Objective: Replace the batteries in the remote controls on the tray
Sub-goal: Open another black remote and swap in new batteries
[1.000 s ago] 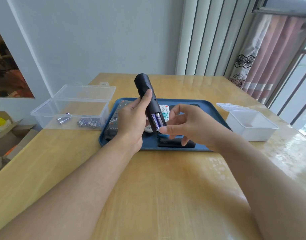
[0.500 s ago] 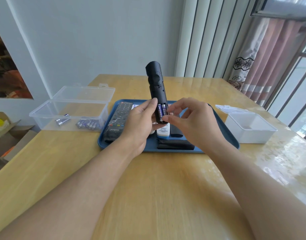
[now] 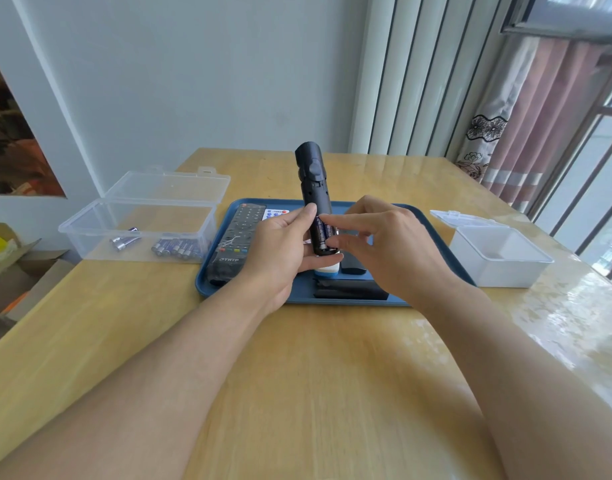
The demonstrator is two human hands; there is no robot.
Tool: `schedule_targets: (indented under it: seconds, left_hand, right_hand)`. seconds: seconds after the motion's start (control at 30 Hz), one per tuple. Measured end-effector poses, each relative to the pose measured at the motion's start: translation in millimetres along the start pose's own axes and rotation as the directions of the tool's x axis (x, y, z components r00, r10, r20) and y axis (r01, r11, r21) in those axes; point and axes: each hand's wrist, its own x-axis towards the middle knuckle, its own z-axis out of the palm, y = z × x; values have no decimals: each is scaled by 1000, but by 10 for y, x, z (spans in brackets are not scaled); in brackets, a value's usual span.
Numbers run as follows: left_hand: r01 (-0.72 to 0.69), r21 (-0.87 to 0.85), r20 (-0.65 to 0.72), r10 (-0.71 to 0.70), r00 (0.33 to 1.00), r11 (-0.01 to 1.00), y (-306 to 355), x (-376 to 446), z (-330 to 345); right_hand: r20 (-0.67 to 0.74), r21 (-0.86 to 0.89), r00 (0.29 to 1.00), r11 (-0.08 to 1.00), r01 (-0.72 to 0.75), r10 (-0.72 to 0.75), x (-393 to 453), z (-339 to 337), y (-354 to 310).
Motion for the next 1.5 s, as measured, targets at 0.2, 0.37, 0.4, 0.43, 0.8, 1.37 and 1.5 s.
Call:
schedule_targets:
  seconds: [0.2,0.37,0.4,0.43,0.8,1.37,1.5]
  left_hand:
    - [8,29,22,-9,1000,1000,-2,19,-40]
    - [20,49,46,-22,999,999,-12,4,-32]
    - [19,59,55,-22,998,998,-17,3,-33]
    - [18,69,65,-22,998,997,-22,0,-33]
    - [-15,135,102,1,995,991,-63,-9,-22]
    - [-55,132,66,46,997,990,-24,-25,10]
    - [32,62,37,-35,999,998,35,12,4]
  right_hand:
    - [65,-144,997,988,46,-37,-5,15,-25]
    - [47,-157,998,987,38,-31,4,-7,-21]
    - [33,-129,999,991,32,-28,7,-16,-18]
    - [18,-98,1000,995,26,-25,10,-23,-15]
    - [41,77,985,982,-170,167,27,-59,-49]
    - [138,604,850,637,-480,509,2,-99,-217]
    - [356,769,765,297,-566,536,39,-164,-210]
